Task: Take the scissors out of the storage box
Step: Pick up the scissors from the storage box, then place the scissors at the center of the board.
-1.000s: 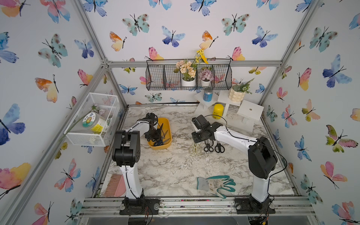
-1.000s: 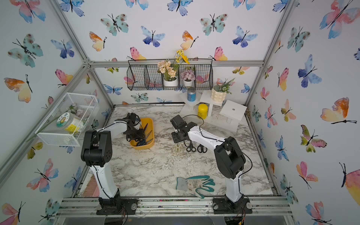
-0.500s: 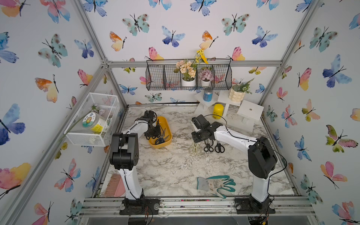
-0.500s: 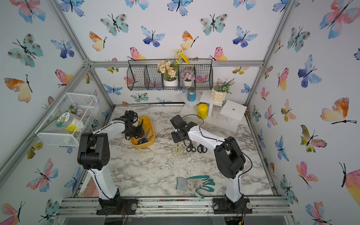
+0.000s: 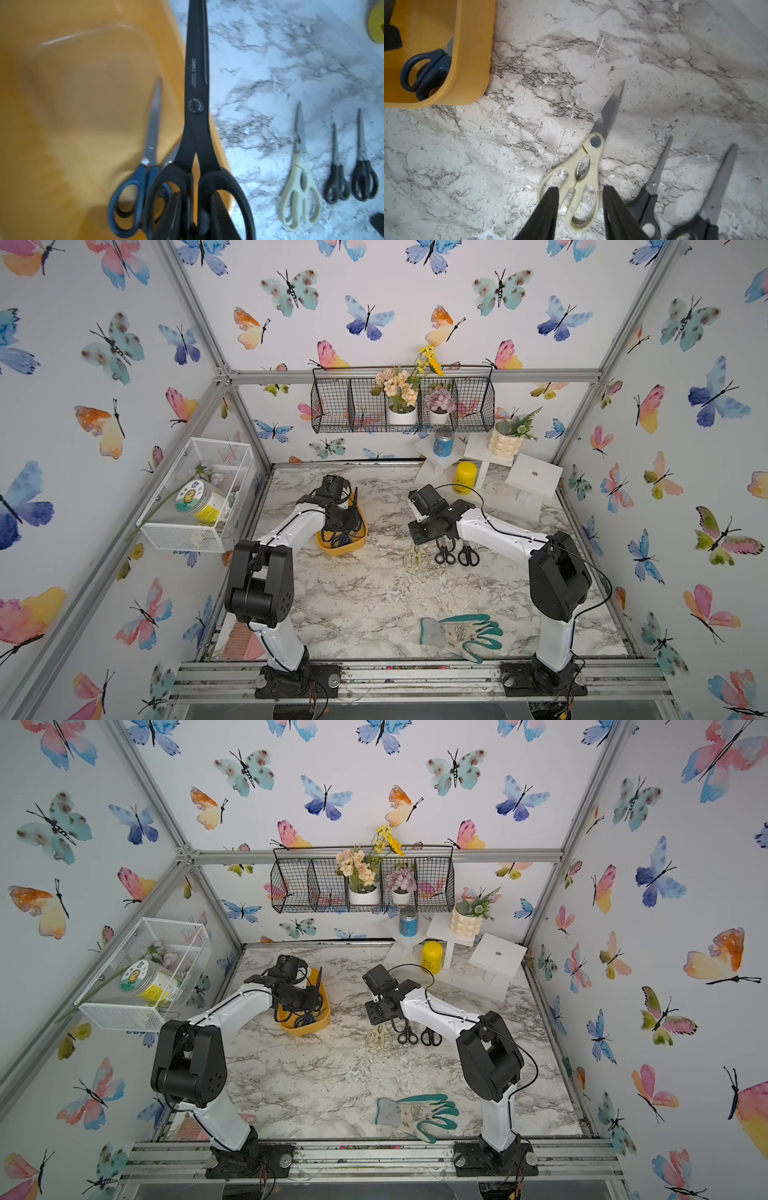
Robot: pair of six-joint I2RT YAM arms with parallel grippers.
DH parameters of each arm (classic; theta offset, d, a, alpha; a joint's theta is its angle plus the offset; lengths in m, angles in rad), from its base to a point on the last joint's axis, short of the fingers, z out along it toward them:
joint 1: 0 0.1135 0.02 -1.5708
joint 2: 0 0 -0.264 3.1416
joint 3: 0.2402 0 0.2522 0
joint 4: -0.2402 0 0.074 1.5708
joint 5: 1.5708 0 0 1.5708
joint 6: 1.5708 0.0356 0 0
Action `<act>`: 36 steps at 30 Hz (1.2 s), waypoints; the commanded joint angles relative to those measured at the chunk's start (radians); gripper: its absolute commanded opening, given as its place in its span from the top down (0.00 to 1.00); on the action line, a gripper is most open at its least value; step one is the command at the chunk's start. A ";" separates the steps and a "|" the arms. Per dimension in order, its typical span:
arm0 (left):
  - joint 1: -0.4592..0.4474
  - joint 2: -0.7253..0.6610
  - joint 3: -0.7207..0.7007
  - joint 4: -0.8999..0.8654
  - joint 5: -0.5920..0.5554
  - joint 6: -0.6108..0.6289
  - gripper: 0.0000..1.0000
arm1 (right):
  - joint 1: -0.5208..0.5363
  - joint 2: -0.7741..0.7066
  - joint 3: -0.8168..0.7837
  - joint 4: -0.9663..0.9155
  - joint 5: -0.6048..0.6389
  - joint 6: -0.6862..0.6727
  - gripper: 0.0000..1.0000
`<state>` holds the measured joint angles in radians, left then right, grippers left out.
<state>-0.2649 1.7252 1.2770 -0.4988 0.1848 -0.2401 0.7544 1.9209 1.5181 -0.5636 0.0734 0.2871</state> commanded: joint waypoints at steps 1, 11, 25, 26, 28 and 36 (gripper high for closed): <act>-0.022 -0.060 -0.003 0.030 0.054 -0.065 0.87 | 0.000 0.002 -0.004 -0.002 -0.012 -0.014 0.60; -0.063 -0.108 -0.087 0.199 0.455 -0.050 0.91 | -0.016 -0.045 -0.035 -0.002 0.024 0.004 0.59; -0.152 -0.079 -0.111 0.101 0.110 -0.150 0.92 | -0.049 -0.096 -0.107 0.009 0.031 0.047 0.59; -0.176 -0.069 -0.116 0.099 0.068 -0.174 0.91 | -0.049 -0.097 -0.107 0.007 0.033 0.049 0.60; -0.231 -0.053 -0.120 0.094 -0.028 -0.214 0.92 | -0.049 -0.100 -0.107 0.005 0.032 0.051 0.60; -0.353 -0.048 -0.194 0.080 -0.254 -0.421 0.91 | -0.050 -0.132 -0.135 0.008 0.036 0.067 0.60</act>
<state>-0.6250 1.6878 1.1152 -0.4034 0.0761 -0.5545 0.7074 1.8359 1.4010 -0.5556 0.0830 0.3340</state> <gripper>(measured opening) 0.223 0.406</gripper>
